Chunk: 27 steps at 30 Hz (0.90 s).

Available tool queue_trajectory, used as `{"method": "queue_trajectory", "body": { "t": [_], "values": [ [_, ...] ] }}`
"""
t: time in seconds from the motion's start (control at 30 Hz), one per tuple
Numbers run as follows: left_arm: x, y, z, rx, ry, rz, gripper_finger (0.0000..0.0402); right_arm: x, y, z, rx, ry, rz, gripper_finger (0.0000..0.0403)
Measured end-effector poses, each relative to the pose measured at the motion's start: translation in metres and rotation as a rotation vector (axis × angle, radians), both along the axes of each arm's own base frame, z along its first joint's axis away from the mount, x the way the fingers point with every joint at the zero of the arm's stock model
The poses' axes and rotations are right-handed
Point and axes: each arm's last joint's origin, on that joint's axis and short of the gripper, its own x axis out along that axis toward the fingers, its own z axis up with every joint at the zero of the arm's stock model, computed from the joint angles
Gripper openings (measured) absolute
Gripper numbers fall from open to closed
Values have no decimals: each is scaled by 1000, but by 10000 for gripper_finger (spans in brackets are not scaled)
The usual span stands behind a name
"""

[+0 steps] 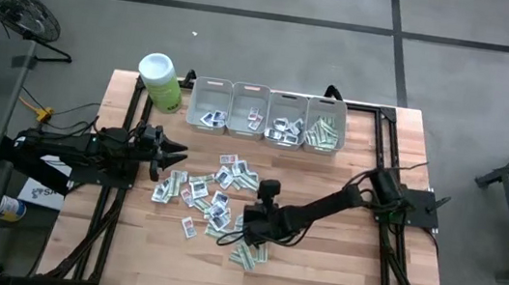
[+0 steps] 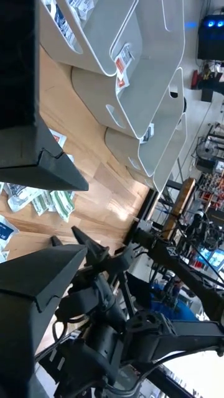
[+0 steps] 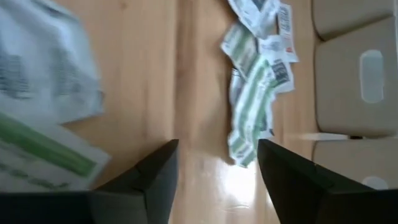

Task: Pick & Place First Aid Supplies
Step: Put the bandage into the right gray bin

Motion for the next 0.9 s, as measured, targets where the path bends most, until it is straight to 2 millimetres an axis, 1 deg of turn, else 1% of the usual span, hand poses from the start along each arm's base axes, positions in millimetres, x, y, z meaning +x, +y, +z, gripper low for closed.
{"method": "queue_trajectory", "body": {
  "t": [0.13, 0.33, 0.47, 0.67, 0.9],
  "values": [
    [0, 0, 0, 0, 0, 0, 150, 1, -3, -4, -20, 3, -19, 217],
    [0, 0, 0, 0, 0, 0, 150, 1, -5, -14, -39, 32, -25, 211],
    [0, 0, 0, 0, 0, 0, 150, 0, -10, -15, -53, 54, -38, 212],
    [0, 0, 0, 0, 0, 0, 150, 0, -20, -15, -125, 97, -34, 213],
    [0, 0, 0, 0, 0, 0, 150, 3, -32, -16, -91, 123, -51, 209]
  ]
}}
